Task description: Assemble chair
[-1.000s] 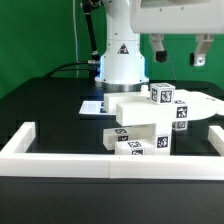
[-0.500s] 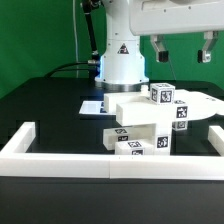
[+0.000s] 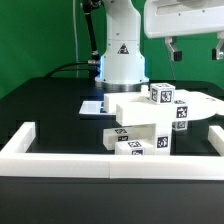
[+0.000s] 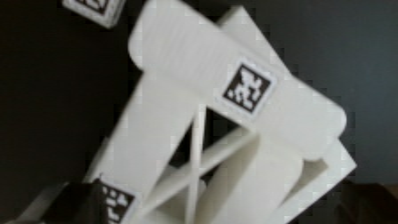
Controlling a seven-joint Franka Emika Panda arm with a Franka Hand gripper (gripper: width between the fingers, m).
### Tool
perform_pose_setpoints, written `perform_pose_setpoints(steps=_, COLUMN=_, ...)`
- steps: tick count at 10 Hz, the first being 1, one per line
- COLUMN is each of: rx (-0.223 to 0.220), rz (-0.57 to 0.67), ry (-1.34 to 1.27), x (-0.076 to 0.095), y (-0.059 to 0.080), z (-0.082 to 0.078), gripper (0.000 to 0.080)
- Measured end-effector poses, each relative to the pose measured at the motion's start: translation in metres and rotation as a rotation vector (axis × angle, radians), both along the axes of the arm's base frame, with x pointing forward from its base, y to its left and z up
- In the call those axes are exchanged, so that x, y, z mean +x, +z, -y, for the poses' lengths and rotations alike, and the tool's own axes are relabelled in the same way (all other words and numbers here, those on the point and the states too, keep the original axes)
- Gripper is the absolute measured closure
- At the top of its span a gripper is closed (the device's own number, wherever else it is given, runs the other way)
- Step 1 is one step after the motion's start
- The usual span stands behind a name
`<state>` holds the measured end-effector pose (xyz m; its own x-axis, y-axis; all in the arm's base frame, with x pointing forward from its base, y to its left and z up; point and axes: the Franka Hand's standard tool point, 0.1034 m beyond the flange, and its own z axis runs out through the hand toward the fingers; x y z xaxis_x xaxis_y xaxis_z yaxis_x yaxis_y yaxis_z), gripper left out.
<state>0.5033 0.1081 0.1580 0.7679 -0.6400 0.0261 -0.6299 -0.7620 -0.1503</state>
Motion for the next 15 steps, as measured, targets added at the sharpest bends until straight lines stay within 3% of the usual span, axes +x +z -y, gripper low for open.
perform_pose_setpoints(steps=2, rx=0.002, rz=-0.009, ry=0.0, x=-0.008, y=-0.003, z=0.001, gripper=0.0151)
perform_pose_setpoints(steps=7, rx=-0.062, rz=0.024, ry=0.381, x=-0.03, y=-0.018, z=-0.006, gripper=0.0151)
perform_pose_setpoints(steps=9, rx=-0.034, rz=0.014, ry=0.294, x=-0.034, y=-0.018, z=-0.001, gripper=0.0151)
perform_pose_setpoints(steps=12, rx=-0.04, rz=0.015, ry=0.312, x=-0.036, y=-0.021, z=-0.002, gripper=0.0151)
perform_pose_setpoints(steps=15, rx=-0.066, rz=0.034, ry=0.397, x=-0.067, y=-0.04, z=-0.006, gripper=0.0151)
